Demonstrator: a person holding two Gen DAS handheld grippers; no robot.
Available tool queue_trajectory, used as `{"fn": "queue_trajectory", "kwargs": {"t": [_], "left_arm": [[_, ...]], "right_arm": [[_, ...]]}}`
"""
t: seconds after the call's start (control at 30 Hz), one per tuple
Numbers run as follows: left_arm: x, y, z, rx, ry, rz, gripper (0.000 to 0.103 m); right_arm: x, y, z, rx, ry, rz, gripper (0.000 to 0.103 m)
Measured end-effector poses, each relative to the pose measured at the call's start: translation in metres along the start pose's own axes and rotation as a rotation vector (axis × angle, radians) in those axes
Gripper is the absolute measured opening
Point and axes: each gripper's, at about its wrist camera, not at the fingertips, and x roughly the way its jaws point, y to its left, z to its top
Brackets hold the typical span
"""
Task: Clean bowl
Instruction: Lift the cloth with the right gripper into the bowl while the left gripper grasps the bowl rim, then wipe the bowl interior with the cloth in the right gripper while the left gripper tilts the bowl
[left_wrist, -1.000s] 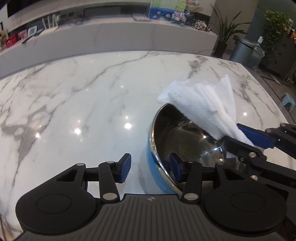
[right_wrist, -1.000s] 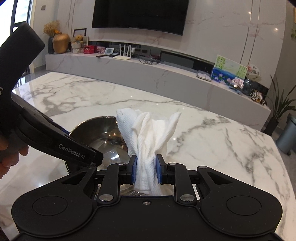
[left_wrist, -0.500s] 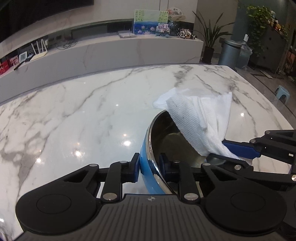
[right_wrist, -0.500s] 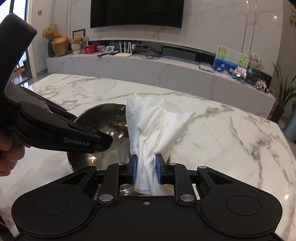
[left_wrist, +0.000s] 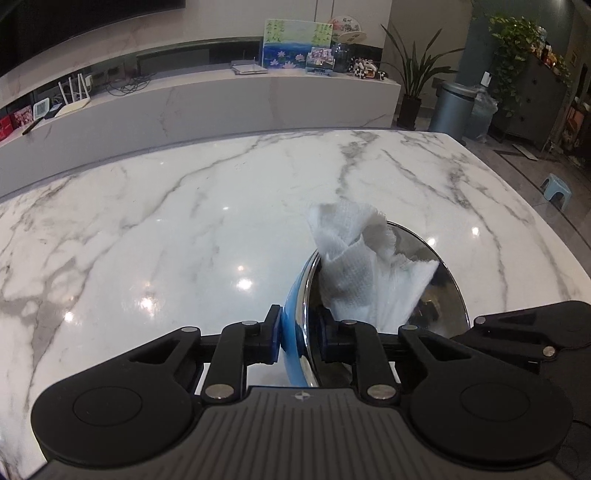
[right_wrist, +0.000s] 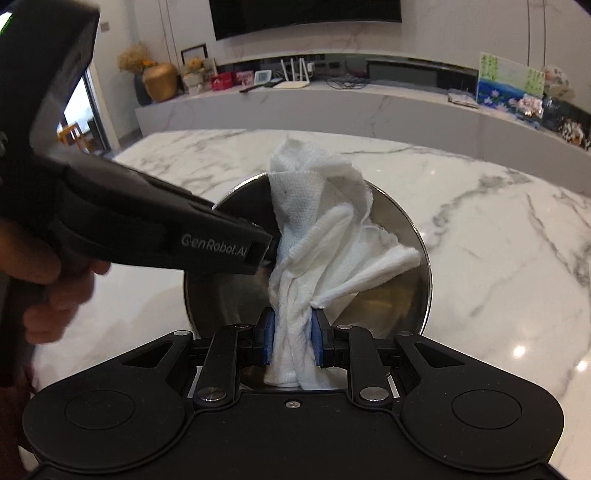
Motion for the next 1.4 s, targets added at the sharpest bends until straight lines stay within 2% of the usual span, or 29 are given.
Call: {"fn": "queue_trajectory", "kwargs": {"t": [0.23, 0.4, 0.47, 0.53, 0.6, 0.8, 1.1, 1.27, 1.4], "left_arm": [[0.000, -0.001, -0.001, 0.002, -0.001, 0.004, 0.018], [0.000, -0.002, -0.002, 0.012, -0.001, 0.011, 0.018], [0.000, -0.002, -0.003, 0.012, -0.001, 0.015, 0.017], [-0.001, -0.001, -0.003, 0.011, -0.004, 0.017, 0.017], [-0.001, -0.001, -0.003, 0.009, -0.007, 0.018, 0.017], [-0.001, -0.001, -0.003, 0.012, -0.003, 0.013, 0.016], [-0.002, -0.001, -0.004, 0.015, -0.001, 0.009, 0.014], [-0.002, 0.000, -0.004, 0.008, -0.001, 0.006, 0.015], [-0.002, 0.001, -0.004, 0.000, -0.003, 0.002, 0.015]], "right_arm": [[-0.001, 0.000, -0.002, 0.002, 0.000, -0.004, 0.019], [-0.006, 0.005, -0.003, -0.043, -0.029, -0.042, 0.020], [-0.010, 0.008, -0.003, -0.075, -0.050, -0.066, 0.028], [-0.013, 0.012, -0.005, -0.113, -0.079, -0.108, 0.042], [-0.015, 0.014, -0.006, -0.141, -0.102, -0.140, 0.045], [-0.016, 0.011, -0.006, -0.136, -0.138, -0.128, 0.045], [-0.010, 0.005, 0.003, -0.082, -0.112, -0.094, 0.045], [-0.009, 0.001, 0.006, -0.064, -0.076, -0.133, 0.043], [-0.007, 0.003, 0.004, -0.070, -0.063, -0.130, 0.042]]}}
